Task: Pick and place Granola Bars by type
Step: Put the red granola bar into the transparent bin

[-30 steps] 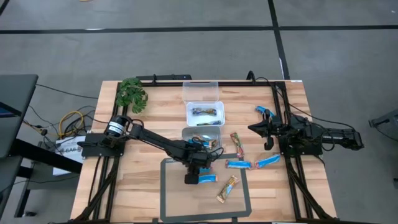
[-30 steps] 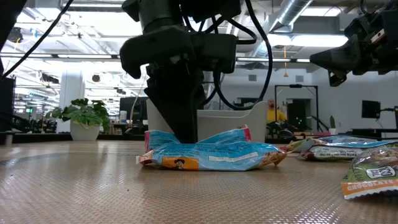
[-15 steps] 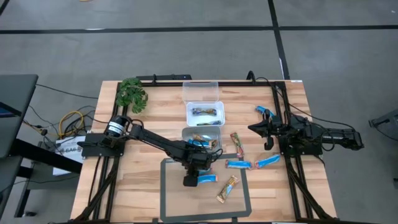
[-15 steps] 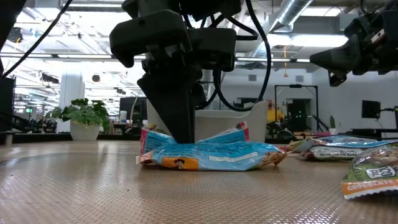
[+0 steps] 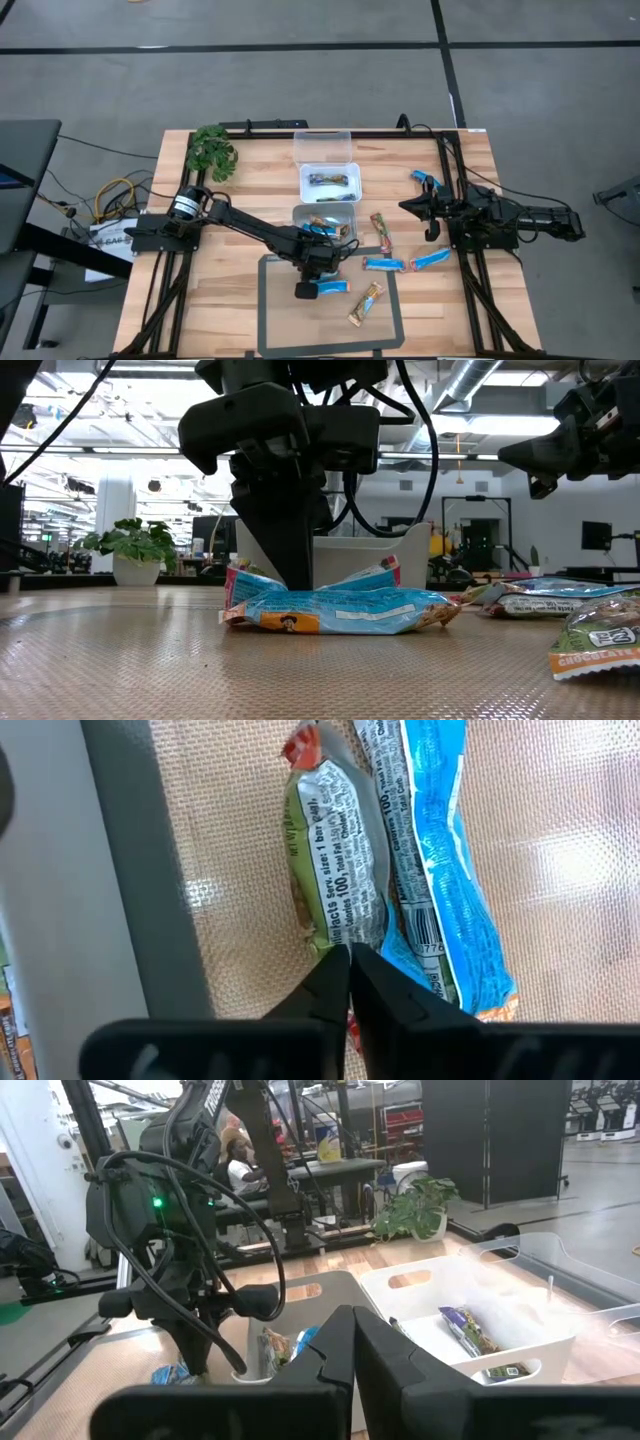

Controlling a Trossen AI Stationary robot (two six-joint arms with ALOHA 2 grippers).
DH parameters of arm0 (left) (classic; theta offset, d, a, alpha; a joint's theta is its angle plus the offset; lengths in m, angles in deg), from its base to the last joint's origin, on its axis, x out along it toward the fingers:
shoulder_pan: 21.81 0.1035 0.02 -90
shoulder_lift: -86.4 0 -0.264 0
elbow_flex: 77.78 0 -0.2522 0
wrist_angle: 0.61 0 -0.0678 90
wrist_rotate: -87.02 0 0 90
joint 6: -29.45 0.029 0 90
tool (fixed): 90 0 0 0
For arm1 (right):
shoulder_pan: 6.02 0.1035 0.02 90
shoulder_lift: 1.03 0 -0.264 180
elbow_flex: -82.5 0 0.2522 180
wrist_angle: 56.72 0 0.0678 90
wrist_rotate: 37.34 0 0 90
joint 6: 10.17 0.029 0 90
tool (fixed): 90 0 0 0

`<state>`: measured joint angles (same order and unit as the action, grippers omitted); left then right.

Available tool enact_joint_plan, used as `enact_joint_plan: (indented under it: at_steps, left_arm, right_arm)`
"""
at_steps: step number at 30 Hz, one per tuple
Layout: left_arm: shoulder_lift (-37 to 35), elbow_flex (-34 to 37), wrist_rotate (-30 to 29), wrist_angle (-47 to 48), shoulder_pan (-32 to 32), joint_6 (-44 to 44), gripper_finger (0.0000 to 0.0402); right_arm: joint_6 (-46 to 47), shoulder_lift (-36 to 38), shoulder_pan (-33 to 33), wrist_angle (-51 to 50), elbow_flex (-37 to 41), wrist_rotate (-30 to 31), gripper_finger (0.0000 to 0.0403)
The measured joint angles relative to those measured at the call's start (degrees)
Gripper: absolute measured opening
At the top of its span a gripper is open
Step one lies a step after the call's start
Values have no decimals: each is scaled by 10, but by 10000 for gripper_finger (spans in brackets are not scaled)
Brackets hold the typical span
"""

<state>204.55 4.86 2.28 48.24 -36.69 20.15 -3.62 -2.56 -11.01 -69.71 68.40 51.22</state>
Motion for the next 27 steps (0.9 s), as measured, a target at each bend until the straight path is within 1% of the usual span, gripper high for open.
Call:
enact_joint_plan:
  at_steps: [3, 7, 18, 22, 27]
  left_arm:
    - [0, 0, -3, 0, 0, 0, 17]
    - [0, 0, -28, 0, 0, -1, 34]
    - [-11, 0, -29, -6, 0, -2, 117]
    - [-26, 0, -30, 4, -1, 1, 132]
    - [-37, 0, -31, 13, -8, 2, 137]
  right_arm:
    - [0, 0, 0, 0, 0, 0, 0]
    - [0, 0, 0, 0, 0, 0, 0]
    - [0, 0, 0, 0, 0, 0, 0]
    - [0, 0, 0, 0, 0, 0, 0]
    - [0, 0, 0, 0, 0, 0, 0]
